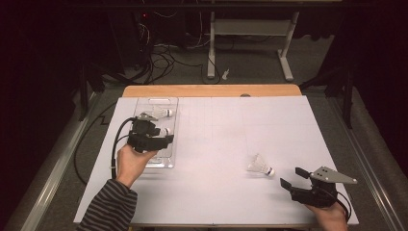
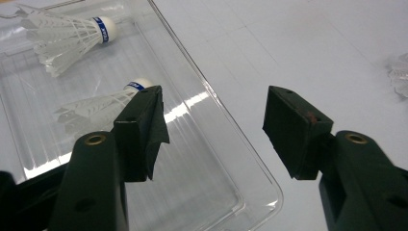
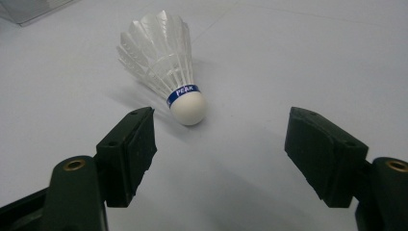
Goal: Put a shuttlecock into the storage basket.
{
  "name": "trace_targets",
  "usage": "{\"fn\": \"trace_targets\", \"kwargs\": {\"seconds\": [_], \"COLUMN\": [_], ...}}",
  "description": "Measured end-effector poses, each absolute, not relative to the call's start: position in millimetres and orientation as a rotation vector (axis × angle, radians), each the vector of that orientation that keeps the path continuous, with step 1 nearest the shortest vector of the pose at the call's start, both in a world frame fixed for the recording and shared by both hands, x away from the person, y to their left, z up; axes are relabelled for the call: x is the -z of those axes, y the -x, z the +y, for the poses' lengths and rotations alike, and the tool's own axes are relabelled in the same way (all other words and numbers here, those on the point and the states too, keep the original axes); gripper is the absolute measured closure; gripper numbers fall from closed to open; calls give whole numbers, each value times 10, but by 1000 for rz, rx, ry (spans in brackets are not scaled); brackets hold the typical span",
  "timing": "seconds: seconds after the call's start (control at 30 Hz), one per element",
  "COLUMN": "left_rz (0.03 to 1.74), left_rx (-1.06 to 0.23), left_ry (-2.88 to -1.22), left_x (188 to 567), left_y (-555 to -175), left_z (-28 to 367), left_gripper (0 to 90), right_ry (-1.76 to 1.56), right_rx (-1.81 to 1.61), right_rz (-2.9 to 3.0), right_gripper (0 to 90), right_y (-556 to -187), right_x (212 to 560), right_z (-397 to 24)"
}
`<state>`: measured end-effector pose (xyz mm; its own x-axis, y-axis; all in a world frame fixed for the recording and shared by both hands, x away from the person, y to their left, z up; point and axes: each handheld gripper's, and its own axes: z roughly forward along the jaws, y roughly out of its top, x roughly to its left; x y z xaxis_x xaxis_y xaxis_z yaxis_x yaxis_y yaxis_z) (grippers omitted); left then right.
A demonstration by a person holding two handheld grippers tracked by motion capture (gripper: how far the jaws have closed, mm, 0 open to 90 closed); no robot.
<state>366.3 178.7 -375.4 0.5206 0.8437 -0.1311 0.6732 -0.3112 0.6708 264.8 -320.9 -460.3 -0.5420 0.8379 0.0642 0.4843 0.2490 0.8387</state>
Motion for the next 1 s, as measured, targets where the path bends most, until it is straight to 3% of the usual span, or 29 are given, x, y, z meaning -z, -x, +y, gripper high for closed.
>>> {"fn": "trace_targets", "kwargs": {"seconds": [1.0], "left_rz": [1207], "left_rx": [-332], "left_ry": [-2043], "left_x": [3838], "left_y": [-3430], "left_z": [1855], "left_gripper": [391], "right_ry": [-1207], "right_rx": [-1209], "right_rz": [2130], "right_gripper": [269], "right_y": [-2647], "right_x": [4602], "right_z": [-3207]}}
